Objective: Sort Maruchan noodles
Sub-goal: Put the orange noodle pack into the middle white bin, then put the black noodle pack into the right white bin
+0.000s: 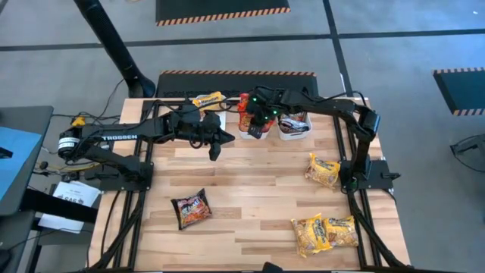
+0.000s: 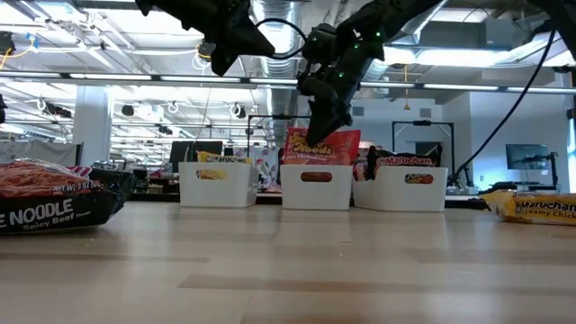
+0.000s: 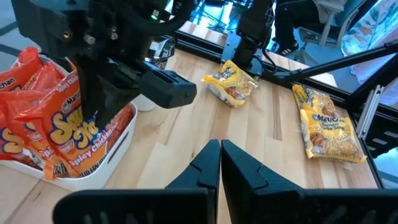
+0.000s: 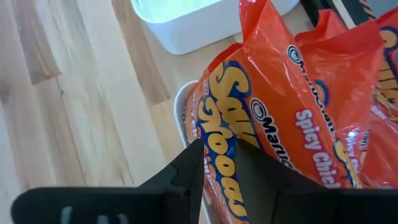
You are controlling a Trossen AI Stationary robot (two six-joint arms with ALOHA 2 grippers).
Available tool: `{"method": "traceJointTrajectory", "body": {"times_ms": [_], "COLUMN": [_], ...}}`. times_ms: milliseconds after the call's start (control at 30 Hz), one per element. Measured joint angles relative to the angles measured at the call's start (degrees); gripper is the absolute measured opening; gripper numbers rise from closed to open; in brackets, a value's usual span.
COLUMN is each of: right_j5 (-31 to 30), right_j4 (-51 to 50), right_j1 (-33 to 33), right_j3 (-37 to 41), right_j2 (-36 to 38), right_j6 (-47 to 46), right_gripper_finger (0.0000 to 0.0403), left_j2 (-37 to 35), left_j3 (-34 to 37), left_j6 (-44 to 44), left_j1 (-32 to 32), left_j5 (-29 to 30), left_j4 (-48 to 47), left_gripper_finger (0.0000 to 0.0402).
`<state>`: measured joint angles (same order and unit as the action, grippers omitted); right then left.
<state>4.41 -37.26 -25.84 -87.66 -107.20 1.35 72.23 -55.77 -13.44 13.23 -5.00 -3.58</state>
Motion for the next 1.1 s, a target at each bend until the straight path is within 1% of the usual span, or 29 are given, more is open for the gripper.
{"method": "traceJointTrajectory", "body": {"times_ms": [267,600,1000,1100], "right_j5": [0.1,0.2,0.0,0.0], "right_j4": [-0.1,-1.6,-18.1,-21.1], "right_j1": [1.5,1.6,2.1,2.3], "right_j3": [0.1,-0.3,-10.5,-12.4], "right_j2": [-4.1,-3.1,-3.0,-3.0], "right_j6": [-0.3,-0.5,0.4,0.5], "right_gripper_finger": [0.0116,0.0116,0.0116,0.0116], "left_j2": [0.0,0.0,0.0,0.0], "left_j3": [0.0,0.0,0.0,0.0], "left_j6": [0.6,0.3,0.1,-1.8], "left_j1": [0.0,0.1,0.1,0.3], "left_j5": [0.8,0.9,0.9,0.8], "left_j4": [0.0,-1.0,-2.1,-2.2], "left_gripper_finger": [0.0000,0.0000,0.0000,0.0001]}}
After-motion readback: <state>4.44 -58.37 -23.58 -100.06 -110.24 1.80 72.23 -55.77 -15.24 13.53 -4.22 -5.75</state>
